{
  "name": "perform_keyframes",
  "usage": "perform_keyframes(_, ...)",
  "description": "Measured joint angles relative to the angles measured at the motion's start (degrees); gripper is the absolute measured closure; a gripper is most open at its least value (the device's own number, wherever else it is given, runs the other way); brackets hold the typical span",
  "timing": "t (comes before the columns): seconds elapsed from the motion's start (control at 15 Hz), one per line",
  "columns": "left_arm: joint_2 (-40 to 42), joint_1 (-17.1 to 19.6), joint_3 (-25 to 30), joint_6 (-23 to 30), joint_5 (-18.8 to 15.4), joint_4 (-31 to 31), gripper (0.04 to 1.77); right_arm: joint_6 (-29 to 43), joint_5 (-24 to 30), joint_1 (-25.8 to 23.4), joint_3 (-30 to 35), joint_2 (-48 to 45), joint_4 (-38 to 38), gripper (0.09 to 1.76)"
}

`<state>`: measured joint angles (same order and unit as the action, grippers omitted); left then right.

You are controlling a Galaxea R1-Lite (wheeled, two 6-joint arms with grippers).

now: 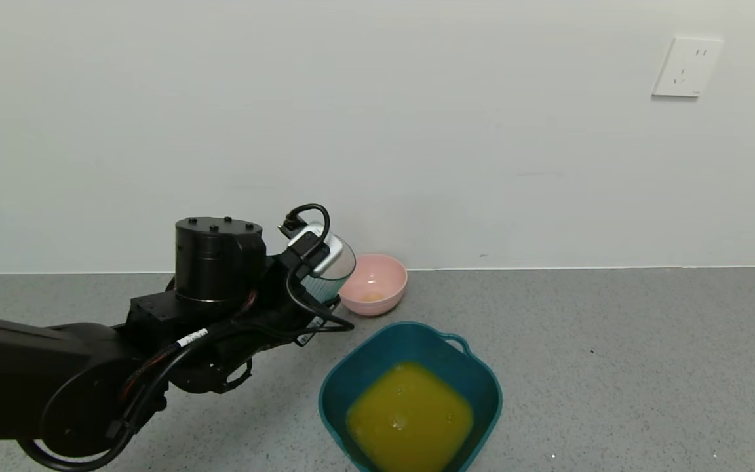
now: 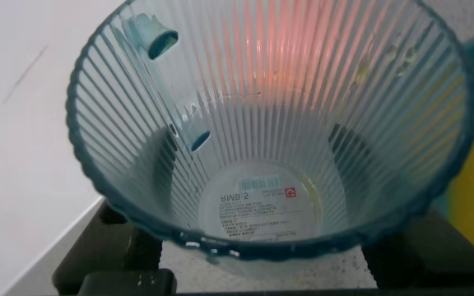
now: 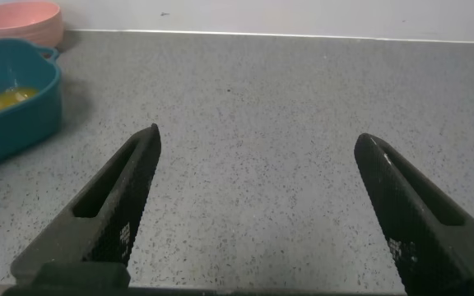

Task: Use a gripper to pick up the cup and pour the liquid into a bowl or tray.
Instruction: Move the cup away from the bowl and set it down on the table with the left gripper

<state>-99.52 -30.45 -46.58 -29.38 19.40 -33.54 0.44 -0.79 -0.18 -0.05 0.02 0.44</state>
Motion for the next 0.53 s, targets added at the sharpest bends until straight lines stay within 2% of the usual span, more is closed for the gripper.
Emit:
perform_keyframes(0.27, 1.9, 3.9, 0.0, 10.6, -3.3, -0.8, 0.50, 0.0, 0.0, 0.0, 0.0, 0.0, 0.0, 0.14)
perform_keyframes(0.53, 2.7, 9.7, 1.4, 17.1, -8.1, -5.7, 0.50, 0.0, 0.0, 0.0, 0.0, 0.0, 0.0, 0.14)
